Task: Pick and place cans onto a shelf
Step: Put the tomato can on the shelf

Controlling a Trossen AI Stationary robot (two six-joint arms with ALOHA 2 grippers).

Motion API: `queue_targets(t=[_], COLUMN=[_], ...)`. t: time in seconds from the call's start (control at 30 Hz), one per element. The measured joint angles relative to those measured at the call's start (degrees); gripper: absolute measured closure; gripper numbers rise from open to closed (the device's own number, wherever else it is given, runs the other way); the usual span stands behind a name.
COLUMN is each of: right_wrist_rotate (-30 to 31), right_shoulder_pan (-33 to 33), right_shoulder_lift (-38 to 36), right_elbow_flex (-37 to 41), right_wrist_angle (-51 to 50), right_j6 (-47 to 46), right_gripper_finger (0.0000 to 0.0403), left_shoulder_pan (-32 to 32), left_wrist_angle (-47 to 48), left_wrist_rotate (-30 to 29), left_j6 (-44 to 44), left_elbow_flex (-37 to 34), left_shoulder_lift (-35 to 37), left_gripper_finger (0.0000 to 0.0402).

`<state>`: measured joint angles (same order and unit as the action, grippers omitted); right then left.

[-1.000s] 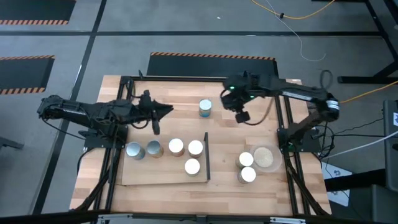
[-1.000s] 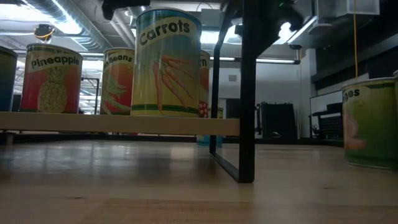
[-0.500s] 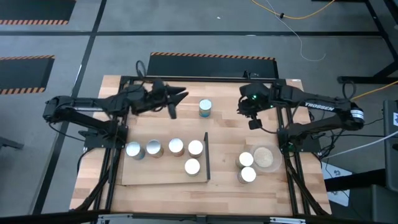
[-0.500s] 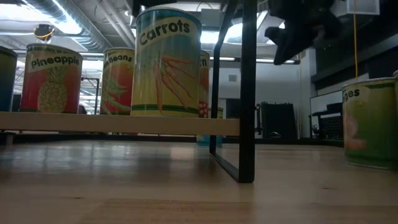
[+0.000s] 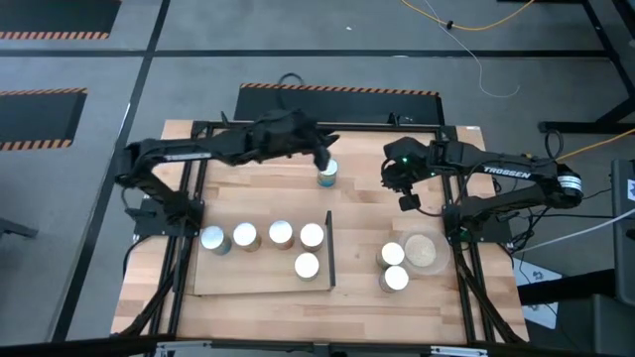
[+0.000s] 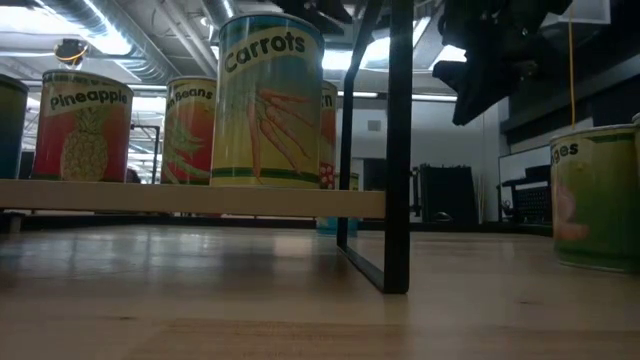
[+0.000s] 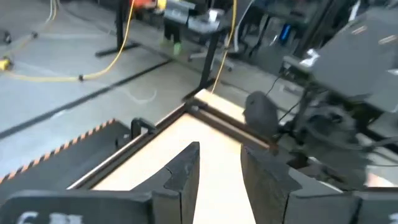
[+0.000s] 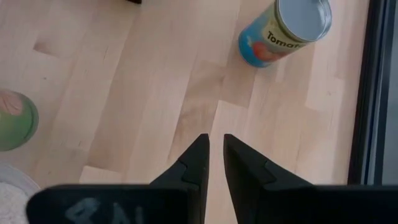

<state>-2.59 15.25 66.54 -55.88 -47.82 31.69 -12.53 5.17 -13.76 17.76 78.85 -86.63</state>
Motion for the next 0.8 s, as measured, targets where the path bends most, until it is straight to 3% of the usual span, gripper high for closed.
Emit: queue_targets(t=[0.3,0.8], right_wrist_rotate=[0.0,0.0], right_shoulder_pan=[0.0,0.0], right_shoulder_lift=[0.0,0.0], right_elbow_flex=[0.0,0.0], right_wrist_angle=[-0.1,-0.2], right_j6=[-3.1,-3.1], right_gripper_finger=[0.035,0.035], left_shoulder_pan=[-2.0,-1.0], left_wrist_angle=[12.7,19.4], left_wrist_rotate=[0.0,0.0], left_j6=[1.9,4.8], left_elbow_flex=[9.7,10.4], left_shoulder_lift=[-12.7,-21.9], left_gripper_finger=[0.0291,0.0291])
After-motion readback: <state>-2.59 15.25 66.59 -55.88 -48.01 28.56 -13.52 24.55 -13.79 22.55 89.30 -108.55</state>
